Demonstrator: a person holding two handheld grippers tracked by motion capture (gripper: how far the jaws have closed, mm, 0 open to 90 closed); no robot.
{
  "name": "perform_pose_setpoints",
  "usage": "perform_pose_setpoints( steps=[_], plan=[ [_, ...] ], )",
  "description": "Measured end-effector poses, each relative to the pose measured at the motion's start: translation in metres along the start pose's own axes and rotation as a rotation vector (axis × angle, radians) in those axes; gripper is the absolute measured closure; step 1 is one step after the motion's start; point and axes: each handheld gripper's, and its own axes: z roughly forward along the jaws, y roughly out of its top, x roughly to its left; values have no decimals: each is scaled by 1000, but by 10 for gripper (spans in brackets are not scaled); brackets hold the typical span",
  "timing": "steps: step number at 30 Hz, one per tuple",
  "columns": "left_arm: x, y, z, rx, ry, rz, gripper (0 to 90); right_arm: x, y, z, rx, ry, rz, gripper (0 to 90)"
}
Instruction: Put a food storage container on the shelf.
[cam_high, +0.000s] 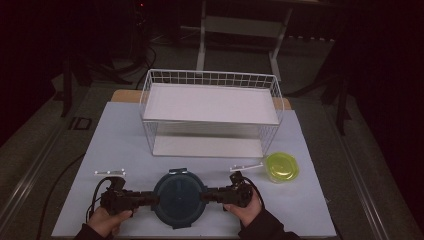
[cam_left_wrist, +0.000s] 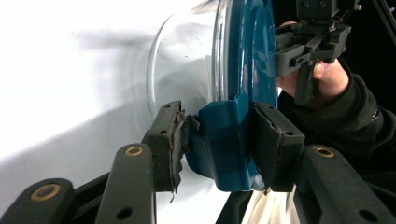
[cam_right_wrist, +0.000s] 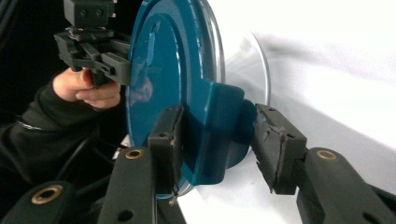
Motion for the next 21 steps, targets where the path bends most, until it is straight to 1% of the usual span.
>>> perform_pose_setpoints(
  steps=[1,2,3,5,6,7,8,9,11,12,13,15,16,18,19,21],
  plan=[
    [0,-1,0,-1,-3,0,551,0,0,0,0,0,0,552],
    [0,-2,-1,-1,-4,-1,553,0,0,0,5,10,9,556],
    [0,-3,-1,-5,-7,-6,555,1,1,0,15,19,5,561],
    [1,-4,-1,-12,-11,-14,556,1,1,0,16,19,5,562],
    [1,-5,-1,-17,-14,-15,556,2,1,0,17,21,9,566],
    [1,-5,-1,-21,-13,-20,556,1,0,0,16,30,27,568],
    [0,-5,-1,-25,-7,-24,556,1,0,0,16,30,27,568],
    [-1,-5,-1,-26,-2,-21,556,2,0,0,13,20,21,565],
    [-1,-6,-1,-35,3,-39,557,6,-2,-1,3,-12,8,562],
    [-2,-7,-1,-41,7,-37,556,7,-2,-1,0,-16,8,563],
    [-3,-7,-1,-46,11,-48,556,7,-2,-1,0,-16,8,563],
    [-4,-7,-1,-46,17,-53,556,7,-3,-1,-4,-19,23,563],
    [-5,-7,-1,-52,21,-68,556,8,-3,-1,-3,-21,23,564],
    [-6,-7,-1,-51,23,-72,556,8,-4,-2,-5,-25,30,565],
    [-7,-6,0,-56,24,-80,557,9,-4,-2,-2,-27,29,565],
    [-9,-5,0,-49,33,-76,557,8,-4,-3,0,-27,37,566]
  ],
)
